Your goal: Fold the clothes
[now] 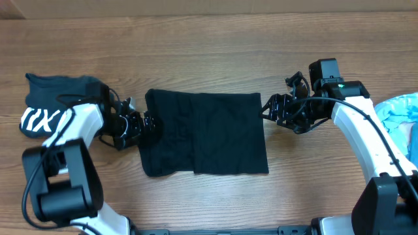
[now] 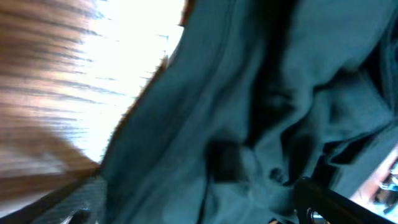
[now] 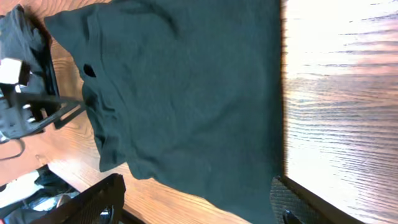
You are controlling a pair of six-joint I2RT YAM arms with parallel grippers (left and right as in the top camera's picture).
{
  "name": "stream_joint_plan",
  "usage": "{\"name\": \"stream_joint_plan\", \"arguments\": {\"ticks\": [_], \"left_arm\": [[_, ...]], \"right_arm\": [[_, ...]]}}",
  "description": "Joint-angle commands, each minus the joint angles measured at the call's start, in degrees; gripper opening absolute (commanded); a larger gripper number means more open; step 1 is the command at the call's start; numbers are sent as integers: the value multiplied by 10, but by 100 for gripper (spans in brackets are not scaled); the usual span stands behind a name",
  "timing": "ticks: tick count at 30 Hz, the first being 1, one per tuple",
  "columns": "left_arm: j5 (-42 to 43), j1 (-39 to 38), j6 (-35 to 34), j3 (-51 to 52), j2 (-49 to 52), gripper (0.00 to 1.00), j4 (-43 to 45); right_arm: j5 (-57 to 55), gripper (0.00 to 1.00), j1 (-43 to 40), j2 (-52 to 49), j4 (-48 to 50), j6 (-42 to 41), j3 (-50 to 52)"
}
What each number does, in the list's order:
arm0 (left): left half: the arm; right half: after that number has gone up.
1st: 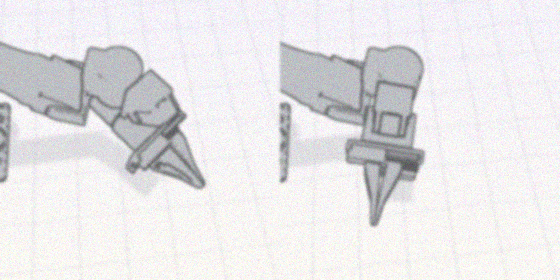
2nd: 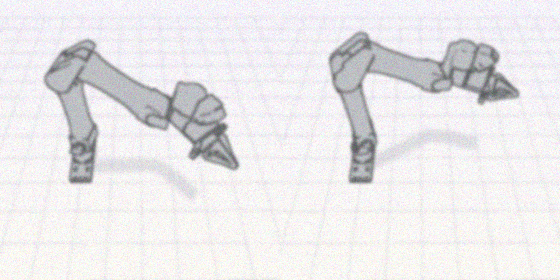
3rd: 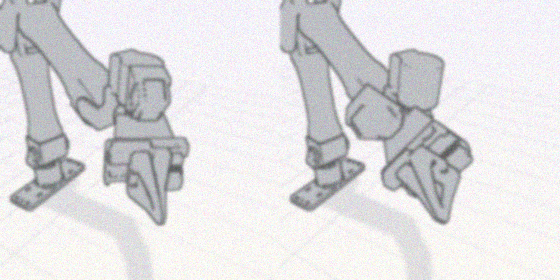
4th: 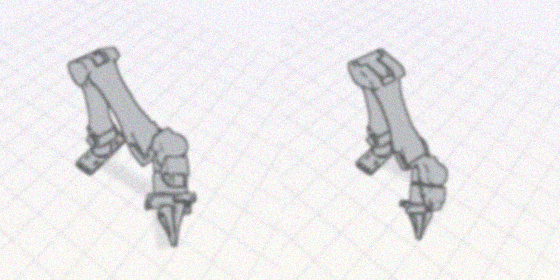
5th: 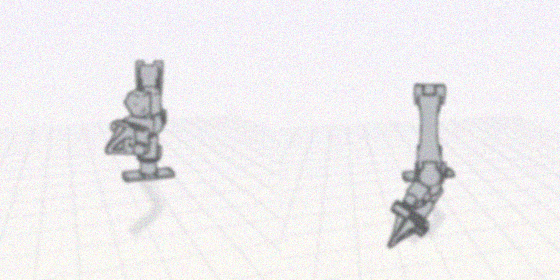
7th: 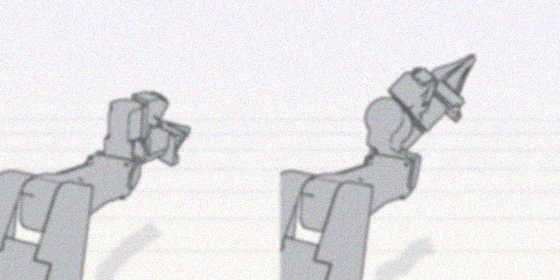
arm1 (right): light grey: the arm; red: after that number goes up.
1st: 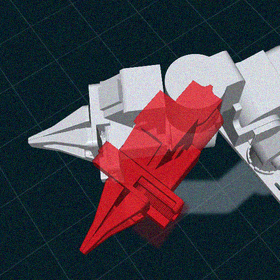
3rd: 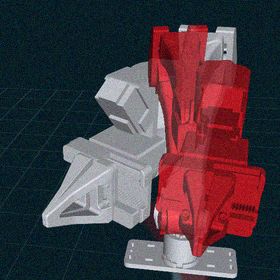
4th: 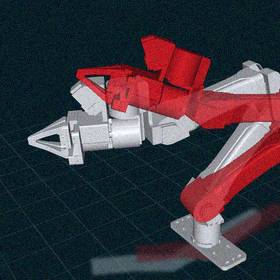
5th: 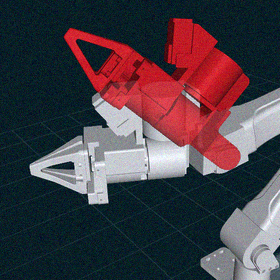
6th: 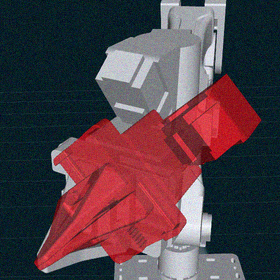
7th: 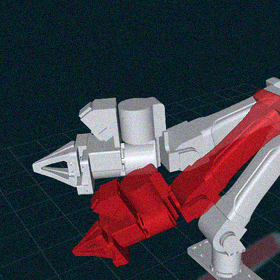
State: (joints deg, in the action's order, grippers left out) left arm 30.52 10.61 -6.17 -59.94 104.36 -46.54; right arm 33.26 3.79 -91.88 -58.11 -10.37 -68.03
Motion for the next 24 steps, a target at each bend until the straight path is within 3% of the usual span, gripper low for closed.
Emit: {"name": "stream_joint_plan", "arguments": {"ticks": [1, 4, 6, 10, 12, 13, 15, 17, 24], "left_arm": [[11, 0, 35, 6, 57, 100, 31], [52, -25, 47, 6, 83, 96, 47], [49, -56, 47, 6, 94, 96, 58], [26, -85, 23, 6, 97, 87, 77], [20, -83, 14, 6, 97, 74, 80], [21, -82, 14, 6, 97, 48, 80], [22, -77, 8, 6, 97, 17, 74], [33, -66, 6, 5, 94, 4, 65], [12, 42, -18, -61, -47, 4, -34]], "right_arm": [[9, 79, 0, 11, -6, 15, -7], [9, 78, 0, 11, -7, 15, -7], [9, 78, 0, 11, -7, 15, -7], [9, 77, 0, 11, -11, 14, -7], [9, 76, 0, 11, -14, 14, -7], [9, 76, 0, 11, -14, 15, -7], [9, 76, 0, 11, -14, 14, -7], [9, 75, 0, 11, -14, 14, -7], [9, 75, 0, 11, -18, 15, -7]]}}
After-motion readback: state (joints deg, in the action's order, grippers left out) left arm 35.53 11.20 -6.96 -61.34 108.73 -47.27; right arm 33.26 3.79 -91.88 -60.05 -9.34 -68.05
